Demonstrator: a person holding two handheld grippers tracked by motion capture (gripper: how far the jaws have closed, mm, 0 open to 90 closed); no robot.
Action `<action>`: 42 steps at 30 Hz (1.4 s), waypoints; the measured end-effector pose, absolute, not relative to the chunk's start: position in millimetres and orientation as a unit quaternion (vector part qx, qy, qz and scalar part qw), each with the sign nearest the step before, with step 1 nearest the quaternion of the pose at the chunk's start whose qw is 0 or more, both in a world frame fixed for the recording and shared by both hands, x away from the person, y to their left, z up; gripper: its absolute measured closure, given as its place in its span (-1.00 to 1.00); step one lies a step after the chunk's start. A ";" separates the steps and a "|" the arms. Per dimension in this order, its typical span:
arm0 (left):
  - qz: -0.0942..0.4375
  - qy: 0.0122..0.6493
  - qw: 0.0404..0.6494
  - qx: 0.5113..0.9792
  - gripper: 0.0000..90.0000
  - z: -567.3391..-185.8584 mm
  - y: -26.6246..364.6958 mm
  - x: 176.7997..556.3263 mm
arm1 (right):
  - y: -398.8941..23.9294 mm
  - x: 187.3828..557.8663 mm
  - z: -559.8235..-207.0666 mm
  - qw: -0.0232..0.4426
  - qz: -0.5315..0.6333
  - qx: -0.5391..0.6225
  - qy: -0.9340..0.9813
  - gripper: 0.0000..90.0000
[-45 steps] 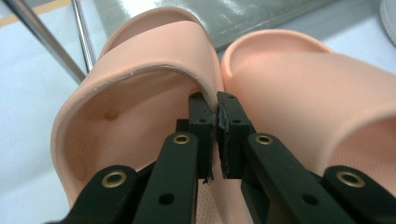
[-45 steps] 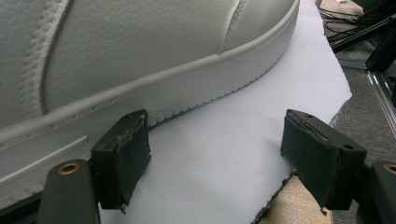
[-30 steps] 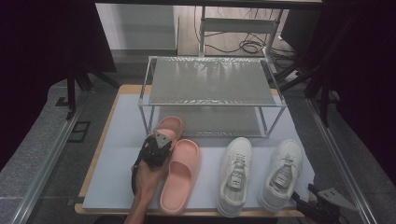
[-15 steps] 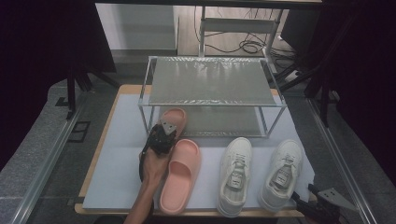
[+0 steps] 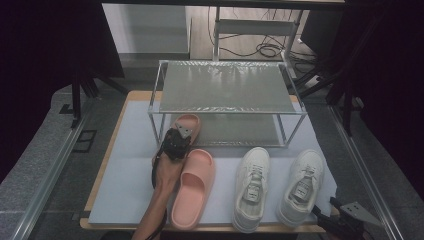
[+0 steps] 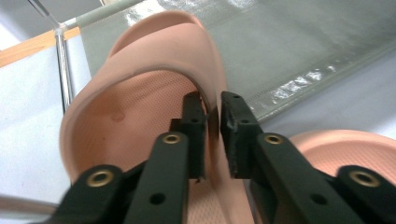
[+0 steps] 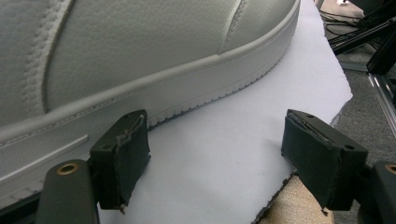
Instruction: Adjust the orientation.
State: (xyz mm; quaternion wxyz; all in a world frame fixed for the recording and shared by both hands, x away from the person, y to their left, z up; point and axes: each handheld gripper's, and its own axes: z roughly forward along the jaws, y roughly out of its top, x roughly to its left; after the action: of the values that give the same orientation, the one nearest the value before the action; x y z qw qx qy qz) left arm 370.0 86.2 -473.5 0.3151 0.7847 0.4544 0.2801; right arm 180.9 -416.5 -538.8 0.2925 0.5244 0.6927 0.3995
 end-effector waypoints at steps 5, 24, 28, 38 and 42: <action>0.268 0.453 0.335 0.781 0.58 -466.4 95.2 356.2 | -416.5 180.9 -538.9 0.293 0.400 0.524 0.693 -0.49; 0.218 0.459 0.365 0.781 0.70 -461.0 155.4 294.6 | -416.4 180.5 -539.1 0.293 0.400 0.525 0.692 -0.49; 0.209 0.457 0.367 0.783 0.81 -464.2 161.6 284.8 | -416.5 180.4 -539.2 0.294 0.400 0.525 0.691 -0.49; 0.193 0.460 0.370 0.784 0.96 -475.3 179.2 254.0 | -416.4 180.3 -539.4 0.294 0.401 0.525 0.691 -0.49; 0.190 0.467 0.367 0.782 0.98 -482.9 185.2 245.4 | -416.4 180.2 -539.4 0.294 0.401 0.525 0.691 -0.49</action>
State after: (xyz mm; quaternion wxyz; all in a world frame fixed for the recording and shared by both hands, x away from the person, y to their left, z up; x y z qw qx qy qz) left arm 245.4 185.2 -482.9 0.3671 0.7817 0.4667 0.1905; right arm 180.2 -416.4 -539.4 0.2943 0.5248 0.6909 0.4009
